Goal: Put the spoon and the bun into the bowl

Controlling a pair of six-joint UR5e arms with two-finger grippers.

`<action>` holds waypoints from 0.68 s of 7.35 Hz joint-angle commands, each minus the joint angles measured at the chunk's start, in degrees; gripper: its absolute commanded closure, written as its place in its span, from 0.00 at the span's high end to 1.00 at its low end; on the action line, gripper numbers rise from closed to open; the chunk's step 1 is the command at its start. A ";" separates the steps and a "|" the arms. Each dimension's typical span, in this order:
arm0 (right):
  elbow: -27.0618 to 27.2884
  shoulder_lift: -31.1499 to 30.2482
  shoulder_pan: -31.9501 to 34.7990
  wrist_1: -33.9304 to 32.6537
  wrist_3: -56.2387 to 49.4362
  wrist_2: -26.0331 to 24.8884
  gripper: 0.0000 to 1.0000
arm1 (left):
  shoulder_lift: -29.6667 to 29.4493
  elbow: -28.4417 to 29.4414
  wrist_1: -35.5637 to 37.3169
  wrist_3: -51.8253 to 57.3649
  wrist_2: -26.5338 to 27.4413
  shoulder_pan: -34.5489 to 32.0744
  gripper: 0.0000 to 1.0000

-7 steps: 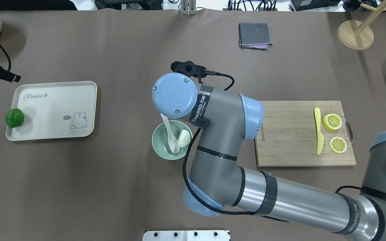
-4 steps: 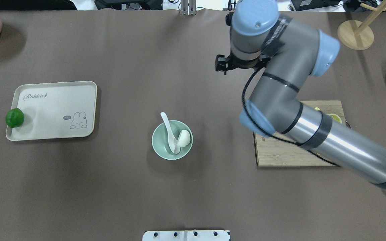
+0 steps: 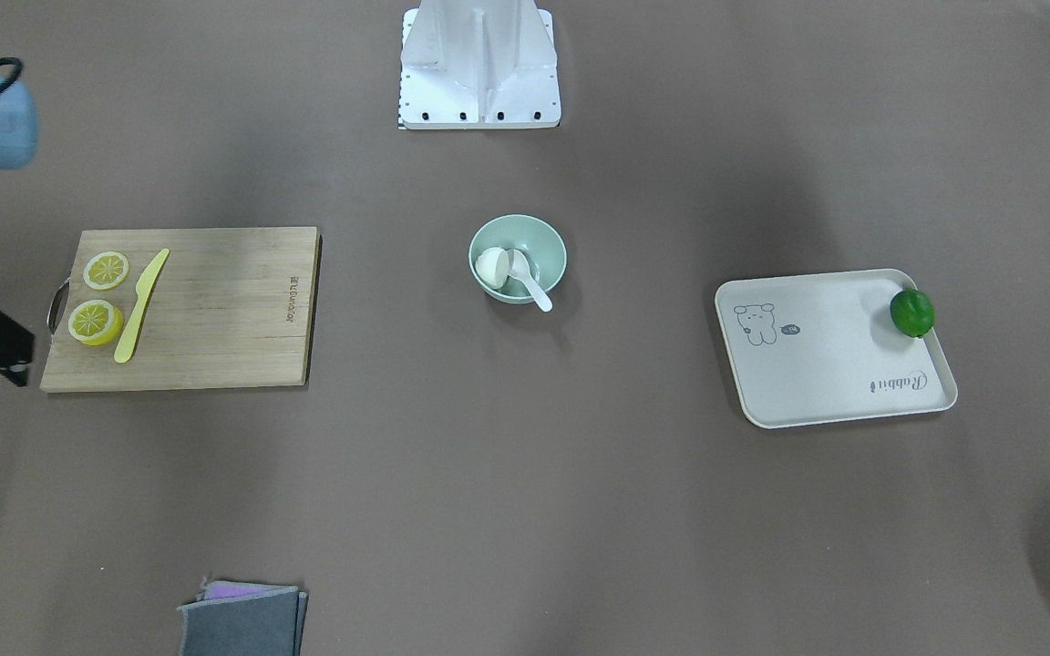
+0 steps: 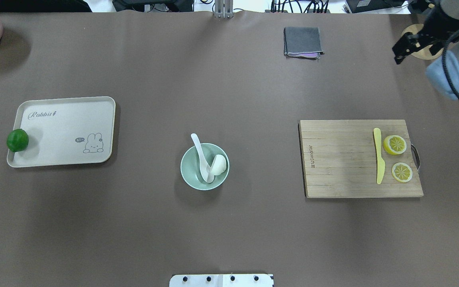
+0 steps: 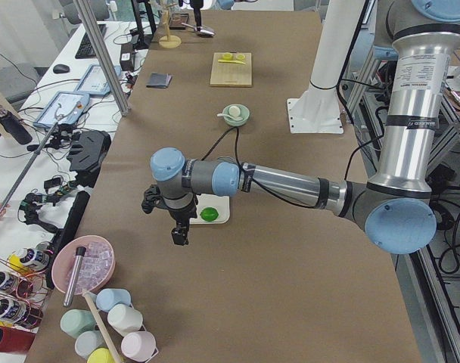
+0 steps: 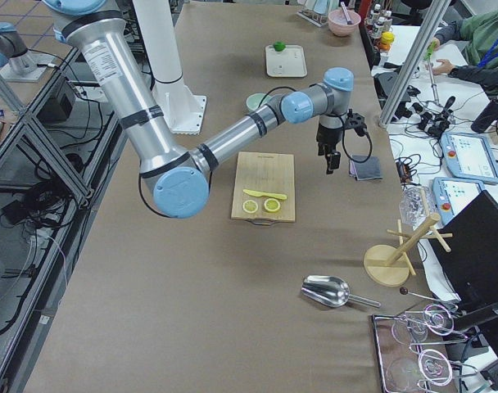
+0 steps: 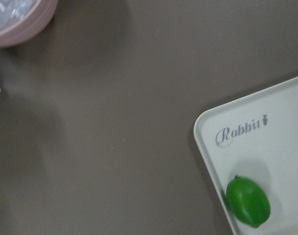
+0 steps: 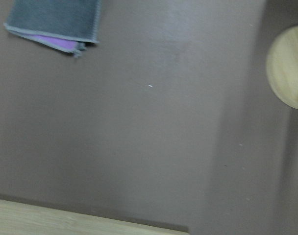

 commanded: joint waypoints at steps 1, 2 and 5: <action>4.39 -15.19 6.82 3.89 -8.65 1.04 1.00 | 1.72 -1.14 2.36 0.10 -0.45 -1.82 0.98; 4.05 -19.86 9.20 4.96 -11.29 0.70 1.00 | 1.28 -1.23 2.28 0.02 -0.54 -1.56 0.98; 4.49 -25.61 18.52 4.79 -21.49 4.53 1.00 | 1.36 -2.29 2.01 0.02 -3.15 -2.35 0.98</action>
